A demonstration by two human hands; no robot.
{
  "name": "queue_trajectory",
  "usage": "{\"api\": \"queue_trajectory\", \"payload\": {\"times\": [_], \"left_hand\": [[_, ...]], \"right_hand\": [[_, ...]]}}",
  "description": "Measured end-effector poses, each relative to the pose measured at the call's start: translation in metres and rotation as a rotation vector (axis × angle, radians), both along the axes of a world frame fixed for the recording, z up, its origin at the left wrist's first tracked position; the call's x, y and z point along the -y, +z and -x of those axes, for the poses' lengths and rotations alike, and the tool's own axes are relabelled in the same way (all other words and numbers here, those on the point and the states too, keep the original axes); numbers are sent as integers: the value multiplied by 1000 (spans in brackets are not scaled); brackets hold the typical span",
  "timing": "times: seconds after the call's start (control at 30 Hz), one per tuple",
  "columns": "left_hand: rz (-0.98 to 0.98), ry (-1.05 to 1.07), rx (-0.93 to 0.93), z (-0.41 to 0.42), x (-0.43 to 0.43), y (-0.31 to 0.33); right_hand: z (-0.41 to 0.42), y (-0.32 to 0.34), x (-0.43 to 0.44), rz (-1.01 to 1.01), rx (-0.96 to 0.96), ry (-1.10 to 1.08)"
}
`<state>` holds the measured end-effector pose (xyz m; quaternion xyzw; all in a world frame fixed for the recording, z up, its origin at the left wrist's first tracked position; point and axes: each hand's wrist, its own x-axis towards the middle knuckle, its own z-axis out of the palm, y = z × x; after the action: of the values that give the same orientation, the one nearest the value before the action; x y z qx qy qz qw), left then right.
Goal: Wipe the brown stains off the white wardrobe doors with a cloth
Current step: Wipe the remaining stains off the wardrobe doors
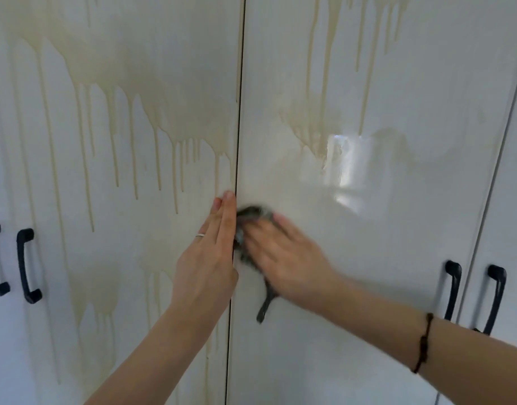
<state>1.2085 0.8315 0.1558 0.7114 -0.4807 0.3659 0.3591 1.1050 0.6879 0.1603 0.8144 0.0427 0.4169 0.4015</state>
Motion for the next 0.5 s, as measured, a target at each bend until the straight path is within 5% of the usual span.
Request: {"api": "queue_trajectory", "payload": {"times": [0.2,0.27,0.4,0.5], "left_hand": [[8,94,20,8,-6,14],[21,88,52,7,-8,21],[3,81,149,-1,-15,38],[23,80,207,-3,-19,69]], "right_hand": [[3,124,18,-170,564,-86],[-9,92,9,-171,484,-50],[-13,11,-3,16,32,-49],[-16,68,-2,-1,84,-68]]}}
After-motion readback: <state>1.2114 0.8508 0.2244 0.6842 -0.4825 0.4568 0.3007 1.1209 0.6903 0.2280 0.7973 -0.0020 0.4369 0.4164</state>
